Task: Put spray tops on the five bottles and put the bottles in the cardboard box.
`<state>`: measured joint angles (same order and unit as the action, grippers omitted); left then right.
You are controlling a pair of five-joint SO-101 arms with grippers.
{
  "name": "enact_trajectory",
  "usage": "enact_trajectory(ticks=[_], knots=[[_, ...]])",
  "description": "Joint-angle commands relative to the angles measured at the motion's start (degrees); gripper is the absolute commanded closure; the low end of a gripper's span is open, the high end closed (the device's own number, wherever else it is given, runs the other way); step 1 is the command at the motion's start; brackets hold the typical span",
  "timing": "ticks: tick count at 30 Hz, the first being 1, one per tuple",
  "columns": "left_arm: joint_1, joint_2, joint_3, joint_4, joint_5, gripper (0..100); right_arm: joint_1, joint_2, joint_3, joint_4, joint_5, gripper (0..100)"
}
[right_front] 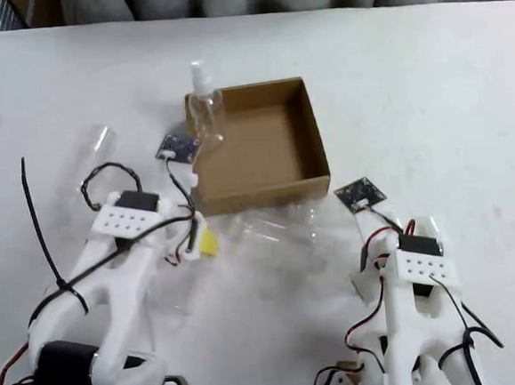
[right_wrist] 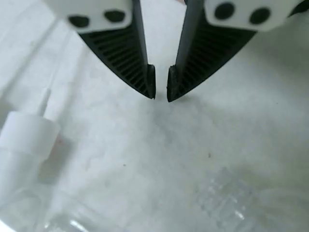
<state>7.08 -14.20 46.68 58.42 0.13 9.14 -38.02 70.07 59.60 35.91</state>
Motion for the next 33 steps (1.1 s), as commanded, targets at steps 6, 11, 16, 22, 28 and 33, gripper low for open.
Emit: enact_trajectory(ticks=[6, 11, 16, 22, 28, 33], knots=[[0.8, 0.1, 0.3, -0.7, -0.7, 72, -0.4, -0.7, -0.4, -0.7, 0.6, 98.3], [0.8, 0.1, 1.2, -0.7, -1.1, 72, -0.3, -0.7, -0.4, -0.7, 0.5, 98.3], [0.2, 0.1, 0.8, -0.7, -3.9, 72, -0.3, -0.7, -0.4, -0.6, 0.5, 98.3], [0.0, 0.1, 0.0, -1.1, -4.3, 72, -0.2, -0.7, -0.4, -0.6, 0.4, 98.3], [0.1, 2.5, -0.7, -1.2, -4.3, 79, -0.3, -0.7, -0.4, -0.6, 0.6, 98.3], [-0.4, 8.5, -5.0, -0.7, -4.2, 94, -0.3, -0.7, -0.4, -0.6, 0.6, 98.3]])
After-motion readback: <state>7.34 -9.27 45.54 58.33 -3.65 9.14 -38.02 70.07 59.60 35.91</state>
